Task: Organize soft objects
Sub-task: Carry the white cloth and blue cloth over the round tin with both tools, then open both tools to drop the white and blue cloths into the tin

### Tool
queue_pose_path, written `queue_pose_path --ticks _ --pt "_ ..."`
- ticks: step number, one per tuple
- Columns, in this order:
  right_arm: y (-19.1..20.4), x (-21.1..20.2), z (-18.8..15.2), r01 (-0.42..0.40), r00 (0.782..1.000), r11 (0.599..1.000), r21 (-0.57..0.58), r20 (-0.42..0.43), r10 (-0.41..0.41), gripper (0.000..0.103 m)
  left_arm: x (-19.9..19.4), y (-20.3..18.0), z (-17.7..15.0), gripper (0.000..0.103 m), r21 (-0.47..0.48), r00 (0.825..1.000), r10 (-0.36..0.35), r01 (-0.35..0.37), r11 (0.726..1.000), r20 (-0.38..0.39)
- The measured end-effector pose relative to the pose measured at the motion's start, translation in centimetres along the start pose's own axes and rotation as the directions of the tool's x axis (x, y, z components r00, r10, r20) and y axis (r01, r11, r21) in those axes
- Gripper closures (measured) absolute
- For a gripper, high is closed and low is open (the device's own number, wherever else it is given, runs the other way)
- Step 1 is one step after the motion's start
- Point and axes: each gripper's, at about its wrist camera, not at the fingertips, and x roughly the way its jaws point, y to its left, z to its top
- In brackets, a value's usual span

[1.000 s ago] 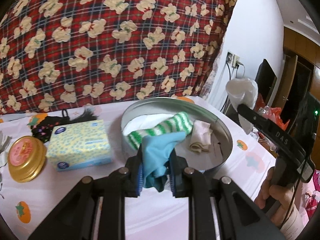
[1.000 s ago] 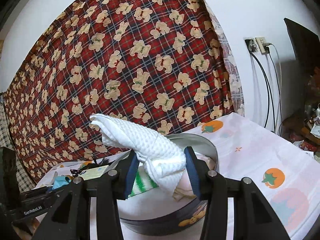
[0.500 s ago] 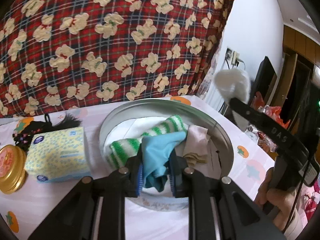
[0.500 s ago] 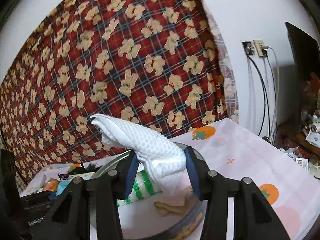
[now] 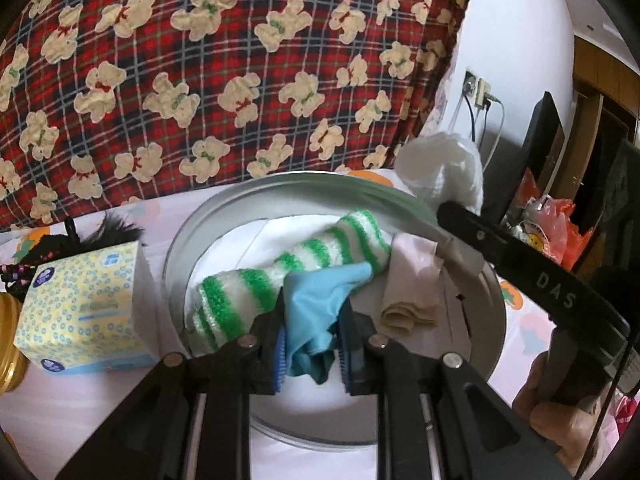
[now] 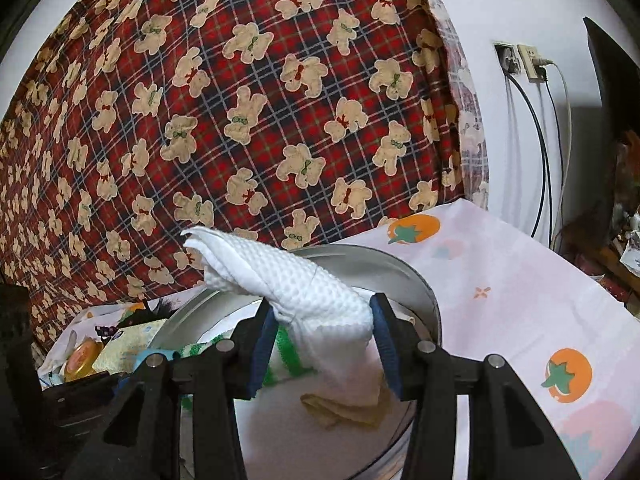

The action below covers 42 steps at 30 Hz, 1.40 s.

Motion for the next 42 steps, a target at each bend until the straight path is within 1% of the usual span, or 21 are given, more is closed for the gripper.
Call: queue_pose_path --ticks 5,6,7,8,9,10,12,13,15,17,19,24,29,34,39,42 --pt "0.1 0.5 -0.3 0.002 1.000 1.000 -0.007 -0.014 -0.002 0.053 0.6 0.2 -0.1 0.085 0.007 1.000 0.006 -0.006 1.000 -0.004" --pt "0.2 0.4 -0.3 0.003 1.000 1.000 -0.008 -0.012 -0.003 0.051 0.7 0.3 -0.2 0.085 0.006 1.000 0.005 -0.005 1.000 -0.007" --pt "0.2 0.5 -0.3 0.003 1.000 1.000 -0.007 -0.013 -0.003 0.046 0.9 0.4 -0.2 0.084 0.004 1.000 0.008 -0.008 1.000 -0.014" --pt "0.2 0.5 -0.3 -0.002 1.000 1.000 -0.007 -0.012 0.002 0.043 1.0 0.5 -0.3 0.080 0.004 1.000 0.015 -0.015 1.000 -0.018" --pt "0.2 0.5 -0.3 -0.005 1.000 1.000 -0.005 -0.013 0.005 0.036 1.0 0.5 -0.3 0.075 0.004 1.000 0.016 -0.016 1.000 -0.017" --pt "0.2 0.4 -0.3 -0.007 1.000 1.000 -0.003 -0.012 0.007 0.027 0.9 0.5 -0.3 0.070 0.006 1.000 0.022 -0.022 1.000 -0.015" --pt "0.2 0.1 -0.2 -0.015 1.000 1.000 0.006 0.003 0.015 0.020 0.4 0.3 -0.4 0.035 0.012 0.999 0.033 -0.033 0.999 -0.001" --pt "0.1 -0.2 -0.1 -0.022 1.000 1.000 0.012 0.016 0.022 0.019 0.1 0.2 -0.3 0.028 0.016 0.999 0.039 -0.039 0.999 0.014" --pt "-0.2 -0.9 0.0 -0.034 0.998 0.999 0.027 0.053 0.033 0.017 -0.7 0.0 -0.2 0.009 0.026 0.997 0.054 -0.055 0.998 0.051" --pt "-0.3 -1.4 0.1 -0.032 0.996 0.999 0.037 0.080 0.029 0.013 -1.4 -0.2 -0.2 0.000 0.040 0.994 0.071 -0.075 0.996 0.084" --pt "-0.6 -1.9 0.1 -0.028 0.994 0.998 0.048 0.108 0.023 0.012 -2.0 -0.5 -0.2 0.000 0.055 0.989 0.092 -0.099 0.994 0.116" --pt "-1.0 -2.6 0.2 0.007 0.989 0.998 0.060 0.147 -0.015 0.012 -2.7 -0.6 -0.1 0.000 0.070 0.983 0.112 -0.123 0.990 0.143" --pt "-1.1 -2.2 0.0 0.045 0.990 0.997 0.057 0.133 -0.052 0.012 -3.4 -1.0 -0.4 0.000 0.100 0.982 0.107 -0.124 0.987 0.158" --pt "-0.8 -2.2 -0.3 0.081 0.987 0.996 0.034 0.139 -0.085 0.012 -4.3 -0.7 -0.8 0.000 0.130 0.972 0.142 -0.168 0.977 0.190" --pt "-0.4 -1.9 -0.5 0.105 0.986 0.994 0.007 0.129 -0.105 0.012 -5.0 0.9 -1.0 0.000 0.107 0.971 0.146 -0.168 0.980 0.190" --pt "0.2 -1.8 -0.7 0.129 0.983 0.991 -0.025 0.133 -0.125 0.012 -5.4 2.1 -1.3 0.000 0.095 0.968 0.161 -0.182 0.979 0.191"
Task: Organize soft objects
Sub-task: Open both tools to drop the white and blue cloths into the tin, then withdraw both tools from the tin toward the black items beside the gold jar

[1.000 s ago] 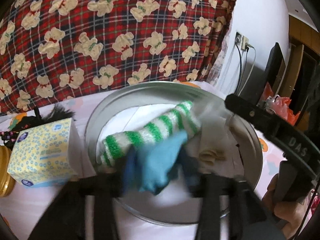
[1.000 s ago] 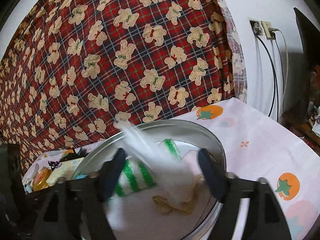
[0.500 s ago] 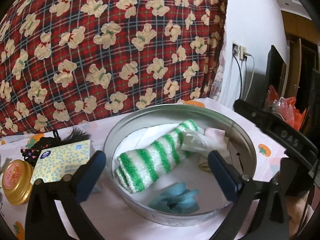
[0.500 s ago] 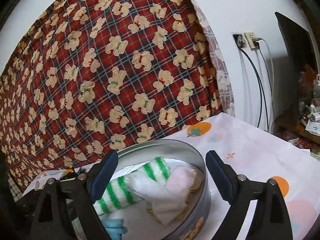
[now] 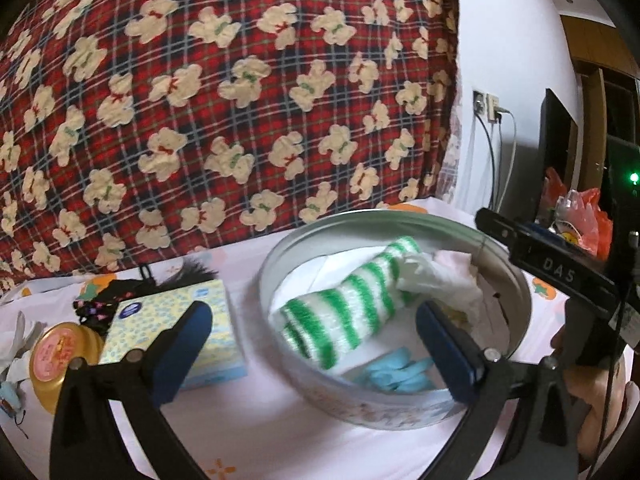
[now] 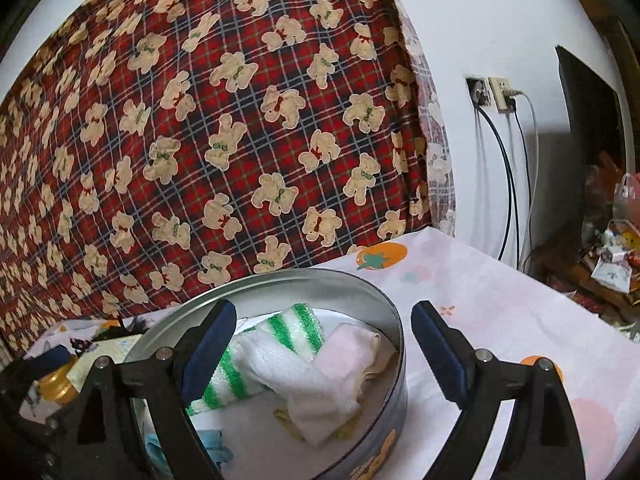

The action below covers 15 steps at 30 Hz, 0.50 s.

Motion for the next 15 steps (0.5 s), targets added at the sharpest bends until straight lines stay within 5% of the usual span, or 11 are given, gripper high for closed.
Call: queue_pose_path --ticks 15 --pt "2.7 -0.9 -0.5 0.076 0.996 0.989 -0.129 0.055 -0.070 0.012 -1.0 1.6 -0.9 0.000 0.012 0.997 0.052 -0.053 0.999 0.062"
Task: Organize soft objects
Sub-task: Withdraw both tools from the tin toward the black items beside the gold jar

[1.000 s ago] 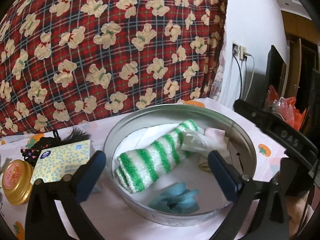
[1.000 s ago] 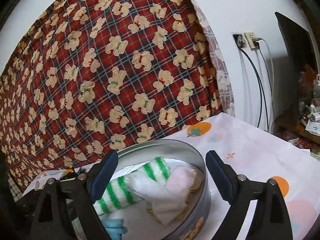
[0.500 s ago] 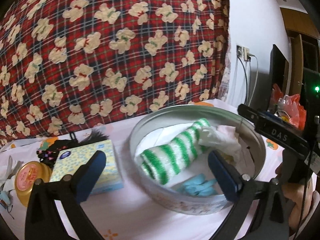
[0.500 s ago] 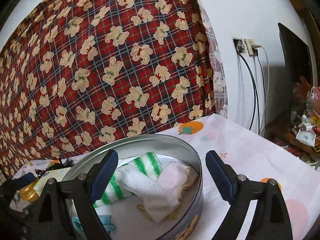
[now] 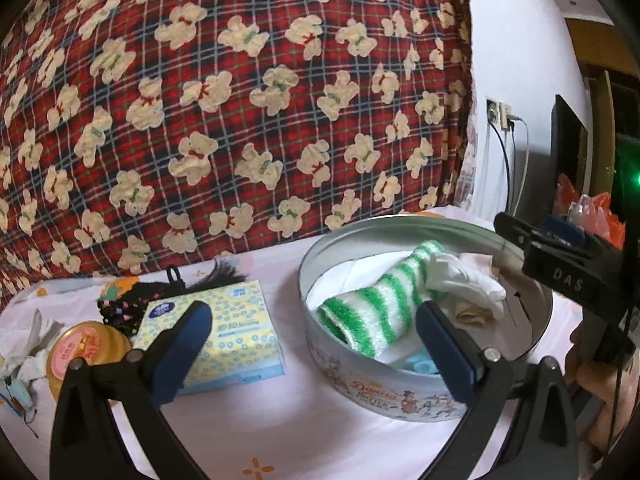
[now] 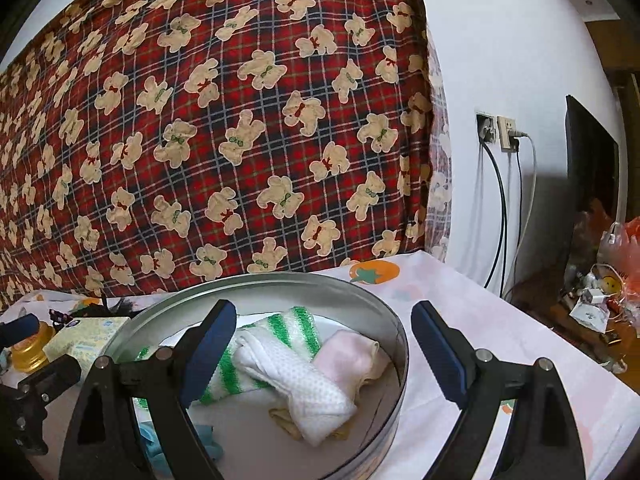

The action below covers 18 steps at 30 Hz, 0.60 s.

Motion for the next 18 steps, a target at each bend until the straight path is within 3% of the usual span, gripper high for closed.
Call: queue_pose_path --ticks 18 --pt "1.5 -1.9 -0.5 0.055 0.998 0.997 -0.056 0.024 -0.054 0.012 -1.4 1.4 -1.8 0.000 0.038 0.999 0.032 -0.033 0.999 0.006"
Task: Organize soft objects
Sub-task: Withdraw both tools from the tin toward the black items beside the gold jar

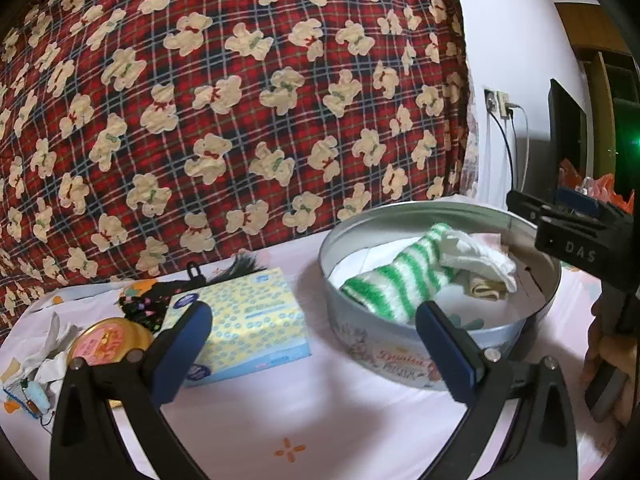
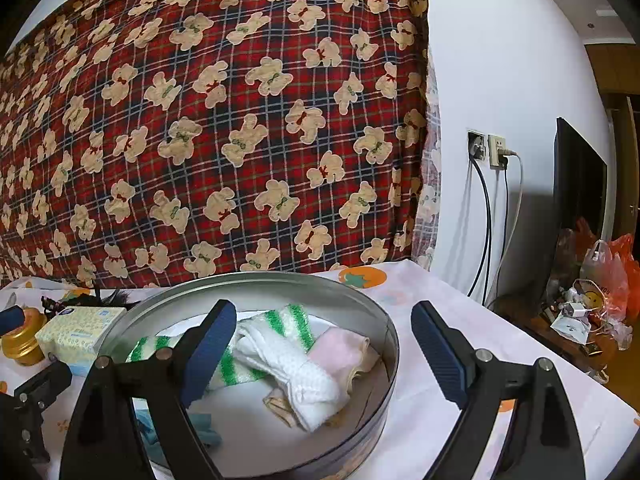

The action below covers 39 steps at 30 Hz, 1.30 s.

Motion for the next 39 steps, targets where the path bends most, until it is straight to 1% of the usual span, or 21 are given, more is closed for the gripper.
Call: queue_pose_path --ticks 5,9,11,14,15,18,20,23,25,26,27,28,30,31,32,34,37,38,39 --pt "0.5 -0.6 -0.1 0.014 1.000 1.000 -0.014 0.007 -0.014 0.012 -0.4 1.9 -0.5 0.000 -0.029 1.000 0.006 -0.007 1.000 -0.015" --pt "0.7 -1.2 -0.3 0.004 1.000 1.000 0.005 -0.010 -0.004 0.012 -0.6 4.7 -1.3 0.000 -0.059 0.999 0.013 -0.016 0.998 -0.048" --pt "1.1 -1.8 -0.5 -0.026 0.999 0.999 0.019 -0.027 0.026 0.012 -0.8 6.2 -1.8 0.000 -0.070 0.998 0.022 -0.027 0.997 -0.063" --pt "2.6 -2.9 -0.9 -0.079 0.997 0.997 0.013 -0.027 0.079 0.012 -1.0 9.0 -2.5 0.000 -0.092 0.996 0.040 -0.048 0.995 -0.085" --pt "3.2 -3.1 -1.0 -0.097 0.995 0.995 0.007 -0.026 0.097 0.012 -1.1 10.3 -2.8 0.000 -0.098 0.994 0.061 -0.070 0.993 -0.094" --pt "5.7 -3.5 -0.9 -0.174 0.984 0.984 -0.020 -0.034 0.174 0.012 -1.4 13.2 -3.4 0.000 -0.119 0.989 0.104 -0.117 0.986 -0.104" --pt "7.4 -3.5 -0.6 -0.227 0.973 0.973 -0.037 -0.044 0.225 0.012 -1.6 14.9 -3.6 0.000 -0.127 0.986 0.125 -0.138 0.982 -0.107" --pt "10.4 -3.0 0.3 -0.325 0.944 0.944 -0.058 -0.074 0.321 0.012 -1.6 17.7 -3.9 0.000 -0.136 0.980 0.165 -0.180 0.974 -0.114" --pt "12.6 -2.2 1.1 -0.392 0.917 0.918 -0.062 -0.106 0.384 0.012 -1.3 19.4 -4.1 0.000 -0.145 0.976 0.183 -0.200 0.969 -0.122" --pt "13.9 -1.7 1.6 -0.434 0.896 0.899 -0.061 -0.127 0.425 0.013 -1.2 20.3 -4.2 0.000 -0.152 0.972 0.196 -0.214 0.965 -0.127" --pt "14.9 -1.2 1.9 -0.465 0.880 0.884 -0.059 -0.144 0.453 0.019 -1.1 21.1 -4.3 0.000 -0.159 0.971 0.203 -0.222 0.962 -0.130" --pt "16.0 -0.7 2.3 -0.496 0.860 0.866 -0.054 -0.167 0.482 0.029 -1.1 21.7 -4.4 0.000 -0.167 0.970 0.207 -0.227 0.959 -0.131" --pt "18.5 0.7 2.9 -0.552 0.817 0.832 -0.051 -0.235 0.527 0.038 -1.0 23.1 -4.7 0.000 -0.191 0.966 0.218 -0.242 0.951 -0.138" --pt "19.7 1.4 3.1 -0.576 0.796 0.816 -0.056 -0.268 0.543 0.038 -1.0 23.8 -4.8 0.000 -0.209 0.963 0.225 -0.253 0.945 -0.148" --pt "21.5 2.4 3.3 -0.608 0.767 0.791 -0.069 -0.310 0.562 0.038 -0.9 24.4 -4.9 0.000 -0.227 0.961 0.229 -0.261 0.938 -0.159" --pt "24.4 3.5 3.3 -0.644 0.737 0.756 -0.119 -0.359 0.572 0.038 -0.9 25.5 -5.0 0.000 -0.260 0.956 0.231 -0.273 0.926 -0.181" --pt "28.8 5.1 3.0 -0.679 0.710 0.703 -0.211 -0.433 0.556 0.038 -1.4 26.6 -4.9 0.000 -0.284 0.948 0.256 -0.302 0.910 -0.187" --pt "30.5 5.8 2.8 -0.689 0.701 0.685 -0.238 -0.459 0.546 0.038 -1.6 26.9 -4.9 0.000 -0.288 0.943 0.274 -0.320 0.903 -0.189" --pt "31.5 6.2 2.7 -0.693 0.696 0.676 -0.251 -0.475 0.538 0.038 -1.8 27.2 -4.9 0.000 -0.289 0.939 0.286 -0.332 0.898 -0.190"
